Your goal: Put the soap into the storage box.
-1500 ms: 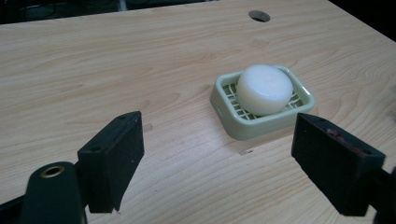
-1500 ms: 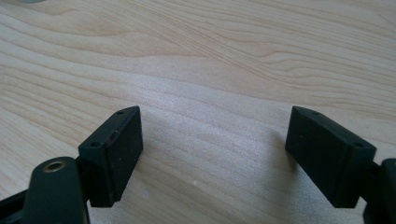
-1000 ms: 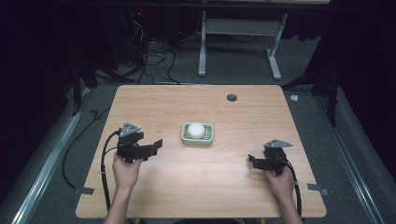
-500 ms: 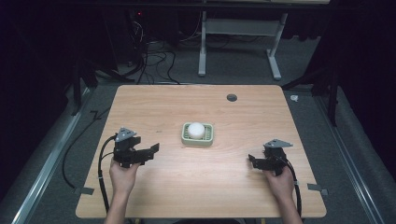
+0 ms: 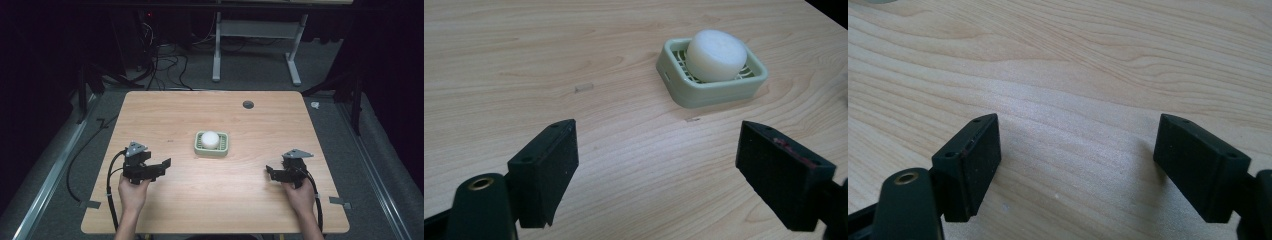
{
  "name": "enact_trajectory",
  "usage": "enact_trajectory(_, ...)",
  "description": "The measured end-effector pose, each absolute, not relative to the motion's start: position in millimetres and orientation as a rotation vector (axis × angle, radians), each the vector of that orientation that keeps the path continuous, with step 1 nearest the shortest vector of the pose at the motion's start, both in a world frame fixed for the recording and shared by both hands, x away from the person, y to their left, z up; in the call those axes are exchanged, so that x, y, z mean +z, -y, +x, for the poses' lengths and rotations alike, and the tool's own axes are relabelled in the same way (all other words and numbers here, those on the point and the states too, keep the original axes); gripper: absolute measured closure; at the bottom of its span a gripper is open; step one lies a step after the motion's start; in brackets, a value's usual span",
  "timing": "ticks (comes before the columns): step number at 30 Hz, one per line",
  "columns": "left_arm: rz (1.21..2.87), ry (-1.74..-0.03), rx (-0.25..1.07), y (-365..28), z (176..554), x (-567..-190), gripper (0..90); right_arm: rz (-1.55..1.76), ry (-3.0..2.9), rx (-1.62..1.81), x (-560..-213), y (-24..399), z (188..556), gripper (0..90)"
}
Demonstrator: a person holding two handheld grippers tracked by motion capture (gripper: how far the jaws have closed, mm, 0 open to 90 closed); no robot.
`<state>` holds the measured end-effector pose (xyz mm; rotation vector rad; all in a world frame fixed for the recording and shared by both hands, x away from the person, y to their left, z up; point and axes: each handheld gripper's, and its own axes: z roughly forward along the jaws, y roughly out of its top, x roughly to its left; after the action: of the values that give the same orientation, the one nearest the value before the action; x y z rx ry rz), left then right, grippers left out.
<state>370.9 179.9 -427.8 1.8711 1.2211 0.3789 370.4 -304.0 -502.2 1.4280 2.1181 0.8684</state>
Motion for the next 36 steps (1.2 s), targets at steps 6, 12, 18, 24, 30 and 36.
enact_trajectory(6, 1.879, -1.234, 0.369, -178.6, 369.6, -434.8, 18.1, 1.428, -2.118, 0.868, -502.2, 304.0, 370.4, 19.8)
enact_trajectory(12, 1.891, -1.252, 0.370, -178.2, 369.2, -441.3, 18.1, 1.428, -2.118, 0.868, -502.2, 304.0, 370.4, 19.8)
enact_trajectory(18, 1.901, -1.268, 0.390, -179.2, 367.5, -447.6, 18.1, 1.428, -2.118, 0.868, -502.2, 304.0, 370.4, 19.8)
enact_trajectory(24, 1.917, -1.282, 0.401, -179.2, 366.3, -453.5, 18.0, 1.429, -2.118, 0.868, -502.2, 303.9, 370.4, 19.8)
enact_trajectory(30, 1.915, -1.285, 0.401, -179.2, 365.3, -460.4, 17.6, 1.429, -2.118, 0.869, -502.2, 303.9, 370.4, 19.8)
enact_trajectory(36, 1.912, -1.298, 0.417, -179.4, 364.3, -465.1, 17.3, 1.428, -2.118, 0.868, -502.2, 304.0, 370.4, 19.8)
